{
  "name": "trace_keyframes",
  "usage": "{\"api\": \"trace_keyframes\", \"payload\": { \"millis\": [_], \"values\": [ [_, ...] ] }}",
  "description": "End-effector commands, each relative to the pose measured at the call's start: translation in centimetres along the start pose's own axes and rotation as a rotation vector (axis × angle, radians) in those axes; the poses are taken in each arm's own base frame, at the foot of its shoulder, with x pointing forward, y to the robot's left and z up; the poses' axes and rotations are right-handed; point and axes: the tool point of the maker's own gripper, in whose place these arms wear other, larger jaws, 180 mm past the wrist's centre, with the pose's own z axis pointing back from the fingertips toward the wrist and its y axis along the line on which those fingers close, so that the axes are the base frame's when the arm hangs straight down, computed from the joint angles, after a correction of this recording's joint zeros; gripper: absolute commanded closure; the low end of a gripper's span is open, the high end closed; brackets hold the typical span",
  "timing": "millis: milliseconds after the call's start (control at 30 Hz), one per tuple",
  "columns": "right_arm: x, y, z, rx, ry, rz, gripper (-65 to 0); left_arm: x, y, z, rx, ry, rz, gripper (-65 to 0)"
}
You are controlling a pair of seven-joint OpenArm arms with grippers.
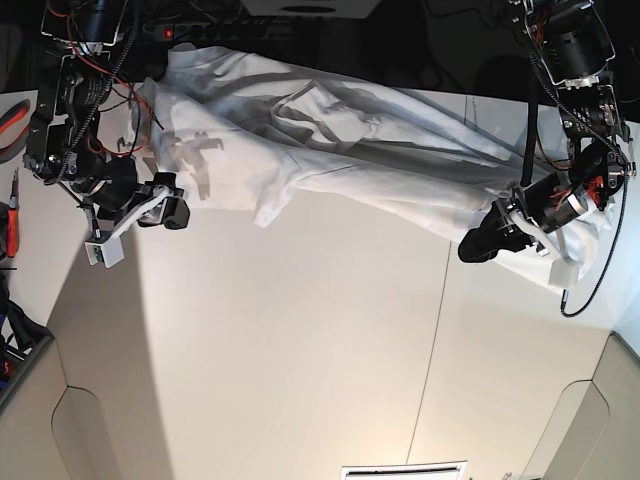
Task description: Layout the t-shirt on the table in an organized manner, then fold the t-shirt properly
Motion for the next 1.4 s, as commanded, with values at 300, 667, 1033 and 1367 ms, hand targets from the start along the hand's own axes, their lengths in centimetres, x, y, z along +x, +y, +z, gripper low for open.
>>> {"api": "trace_keyframes", "payload": {
  "millis": [300,667,1033,1367],
  "values": [
    [-1.8,0.0,0.5,0.025,0.012,-0.019,-29.5,2.2,-0.6,0.3,-0.018,-0.063,-0.031,-16.8],
    [-4.4,2.2,-1.7,0.09,0.067,-0.031,-23.7,2.2,-0.6,0.3,-0.018,-0.063,-0.031,-16.8],
    [-1.7,5.6,-1.9,0.229,0.012,0.007,0.0,2.2,-0.6,0.3,-0.017,-0.066,-0.031,-16.8],
    [1.2,10.6,0.9,0.428,-0.018,0.063,0.0,2.2,-0.6,0.3,-0.018,-0.068,-0.031,-16.8]
  ]
}}
